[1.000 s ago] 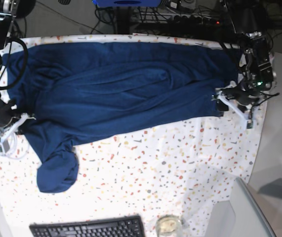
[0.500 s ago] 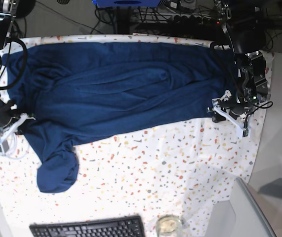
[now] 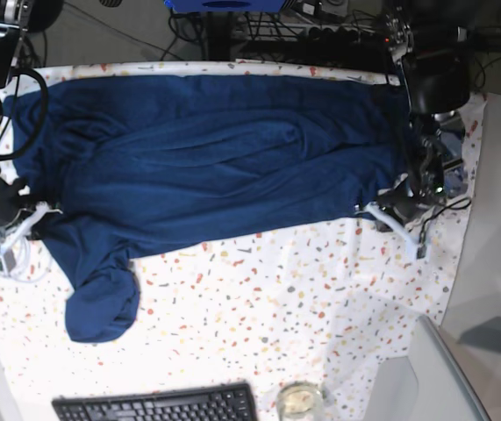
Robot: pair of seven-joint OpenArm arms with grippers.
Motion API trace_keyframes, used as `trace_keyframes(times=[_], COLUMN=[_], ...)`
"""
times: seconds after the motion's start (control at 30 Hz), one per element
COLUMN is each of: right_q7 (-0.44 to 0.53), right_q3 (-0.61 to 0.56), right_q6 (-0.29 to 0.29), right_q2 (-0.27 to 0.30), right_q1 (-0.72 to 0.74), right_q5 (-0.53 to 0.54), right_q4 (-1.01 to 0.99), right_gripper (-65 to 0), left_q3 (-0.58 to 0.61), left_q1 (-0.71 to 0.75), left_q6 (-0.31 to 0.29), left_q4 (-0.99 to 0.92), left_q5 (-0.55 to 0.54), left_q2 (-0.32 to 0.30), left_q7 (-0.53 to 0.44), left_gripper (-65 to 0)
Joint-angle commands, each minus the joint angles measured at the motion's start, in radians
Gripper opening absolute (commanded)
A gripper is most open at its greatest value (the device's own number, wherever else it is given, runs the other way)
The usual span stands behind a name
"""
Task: Layout the t-shirt on the table in an organized manner, then fold the t-shirt properly
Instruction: 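Fold the grasped shirt side over toward the collar edge with both grippers, then regrasp the shirt's folded side edge with both grippers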
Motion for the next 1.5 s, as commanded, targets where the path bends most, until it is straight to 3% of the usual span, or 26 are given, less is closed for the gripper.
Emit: trace_keyframes(times=[0.0, 0.27, 0.43, 0.93, 1.0, 1.03, 1.13, 1.2, 1.23, 1.37, 1.47], right_q7=[0.025, 0.028, 0.029, 0.029, 0.029, 0.031, 0.057, 0.092, 0.106, 0.118, 0.12], right_q3=[0.004, 0.004, 0.004, 0.008, 0.005, 0.005, 0.004, 0.002, 0.002, -0.002, -0.084], right_q6=[0.004, 0.004, 0.004, 0.004, 0.004, 0.004, 0.004, 0.004, 0.005, 0.005, 0.005], right_q2=[0.018, 0.026, 0.059, 0.061, 0.061, 0.059, 0.062, 0.067, 0.068, 0.068, 0.068], right_q1=[0.034, 0.143, 0.214, 0.221, 0.225, 0.238, 0.3, 0.323, 0.33, 0.349, 0.373], right_q5=[0.009, 0.009, 0.007, 0.007, 0.007, 0.007, 0.007, 0.007, 0.007, 0.007, 0.007], right_q4=[0.015, -0.133, -0.206, -0.211, -0.223, -0.242, -0.361, -0.429, -0.458, -0.518, -0.575], right_gripper=[-63.9, -63.9, -63.9, -62.4, -56.3, -50.0, -23.1, -11.6, -9.9, -13.7, -14.0], left_q3=[0.008, 0.018, 0.014, 0.018, 0.02, 0.02, 0.02, 0.02, 0.015, 0.011, 0.009], left_q1=[-0.011, -0.125, -0.162, -0.186, -0.179, -0.177, -0.159, -0.152, -0.152, -0.151, -0.151], left_q6=[-0.012, -0.009, -0.009, -0.009, -0.009, -0.009, -0.009, -0.009, -0.009, -0.009, -0.009], left_q4=[0.005, 0.028, 0.044, 0.103, 0.103, 0.103, 0.103, 0.103, 0.103, 0.103, 0.103], left_q5=[0.006, 0.013, 0.013, 0.013, 0.013, 0.013, 0.013, 0.013, 0.013, 0.013, 0.013], left_q2=[0.005, 0.004, 0.004, 0.004, 0.005, 0.005, 0.005, 0.005, 0.004, 0.002, 0.002], left_q7=[0.03, 0.037, 0.038, 0.038, 0.038, 0.038, 0.038, 0.038, 0.038, 0.038, 0.038], left_gripper=[-65.0, -65.0, -65.0, -65.0, -65.0, -65.0, -65.0, -65.0, -65.0, -65.0, -65.0])
